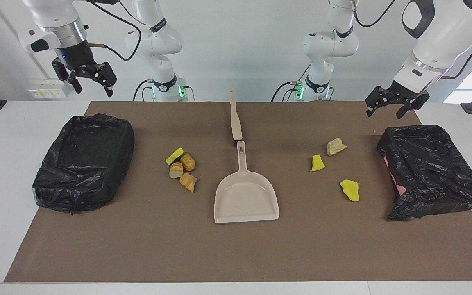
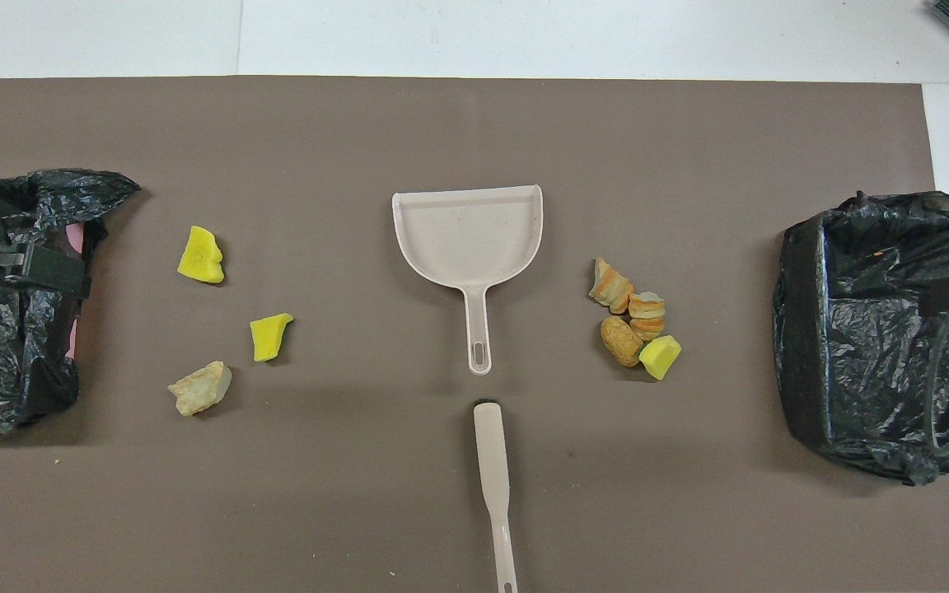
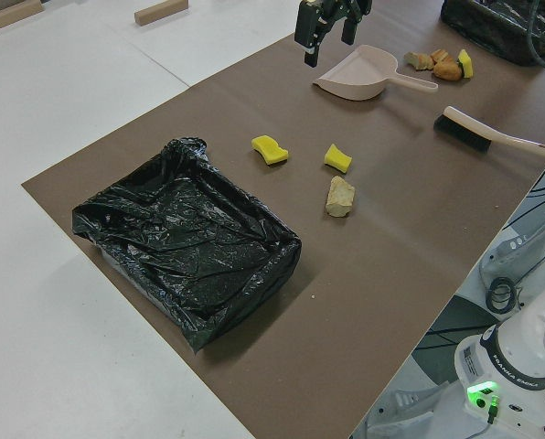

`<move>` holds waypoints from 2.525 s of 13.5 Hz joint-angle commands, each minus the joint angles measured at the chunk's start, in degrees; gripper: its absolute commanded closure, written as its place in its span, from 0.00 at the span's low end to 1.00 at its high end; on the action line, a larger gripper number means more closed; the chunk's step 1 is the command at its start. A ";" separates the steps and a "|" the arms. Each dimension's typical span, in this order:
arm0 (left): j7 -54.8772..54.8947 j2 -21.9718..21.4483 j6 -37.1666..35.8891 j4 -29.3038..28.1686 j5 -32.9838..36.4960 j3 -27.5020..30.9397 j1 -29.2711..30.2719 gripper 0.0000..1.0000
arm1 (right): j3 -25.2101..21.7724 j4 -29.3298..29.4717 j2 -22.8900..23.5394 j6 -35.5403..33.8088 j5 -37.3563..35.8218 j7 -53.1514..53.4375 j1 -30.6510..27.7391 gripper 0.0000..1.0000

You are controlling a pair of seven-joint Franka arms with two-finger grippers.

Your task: Sweep and dump trash in bin

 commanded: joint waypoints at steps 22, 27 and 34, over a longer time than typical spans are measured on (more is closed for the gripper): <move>2.58 -8.93 14.34 -25.86 -5.76 -0.81 -9.41 0.00 | 1.50 -8.73 9.00 15.75 1.01 5.33 8.13 0.00; -3.89 -10.87 24.97 -38.61 -5.85 -0.90 -22.16 0.00 | 1.76 -6.89 16.38 22.15 6.09 11.03 12.80 0.00; -27.62 -9.56 40.80 -45.84 -5.85 -0.81 -42.98 0.00 | 2.03 -0.04 24.91 26.74 6.29 13.96 20.53 0.00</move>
